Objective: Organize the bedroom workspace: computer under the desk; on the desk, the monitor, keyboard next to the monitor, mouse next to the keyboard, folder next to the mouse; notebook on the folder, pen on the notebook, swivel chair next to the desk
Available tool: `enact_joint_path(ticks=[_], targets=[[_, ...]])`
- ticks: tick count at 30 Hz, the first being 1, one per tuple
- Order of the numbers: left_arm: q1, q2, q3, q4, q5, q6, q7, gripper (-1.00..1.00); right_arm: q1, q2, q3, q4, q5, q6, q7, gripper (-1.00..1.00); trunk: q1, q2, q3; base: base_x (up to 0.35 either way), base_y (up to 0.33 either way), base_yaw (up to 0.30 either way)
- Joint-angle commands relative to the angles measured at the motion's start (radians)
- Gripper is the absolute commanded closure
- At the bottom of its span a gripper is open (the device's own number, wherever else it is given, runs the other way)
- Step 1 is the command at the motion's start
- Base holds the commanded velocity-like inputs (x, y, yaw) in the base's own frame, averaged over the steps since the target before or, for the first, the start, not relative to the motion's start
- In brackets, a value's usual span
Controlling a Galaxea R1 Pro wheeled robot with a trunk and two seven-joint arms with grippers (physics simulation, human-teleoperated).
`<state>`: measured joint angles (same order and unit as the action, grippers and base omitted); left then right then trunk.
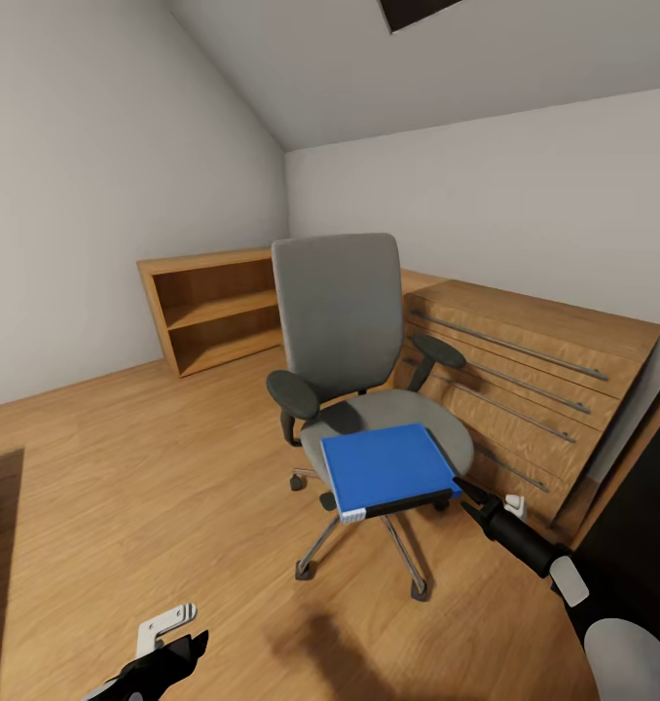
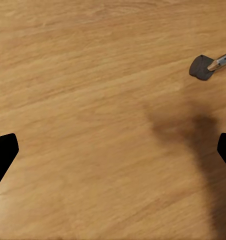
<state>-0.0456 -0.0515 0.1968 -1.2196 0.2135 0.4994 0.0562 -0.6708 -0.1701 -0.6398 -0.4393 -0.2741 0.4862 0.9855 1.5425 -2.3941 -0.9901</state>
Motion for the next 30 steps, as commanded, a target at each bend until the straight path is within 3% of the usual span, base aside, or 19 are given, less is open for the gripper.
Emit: enact_joint_path(ticks=[1,30], targets=[[0.000,-0.001,0.001,-0.001,0.010,0.005,0.006,-1.00,-0.001,0.000,-0.003,0.001,-0.004,0.008,0.002,-1.00,0.000,0.000,-0.001,0.000,0.000,0.000],[0.000,0.000,0.001,-0.001,0.010,0.005,0.006,-1.00,0.000,0.000,-0.003,0.001,-0.004,0.006,0.001,-1.00,0.000,0.000,-0.001,0.011,0.001,0.000]])
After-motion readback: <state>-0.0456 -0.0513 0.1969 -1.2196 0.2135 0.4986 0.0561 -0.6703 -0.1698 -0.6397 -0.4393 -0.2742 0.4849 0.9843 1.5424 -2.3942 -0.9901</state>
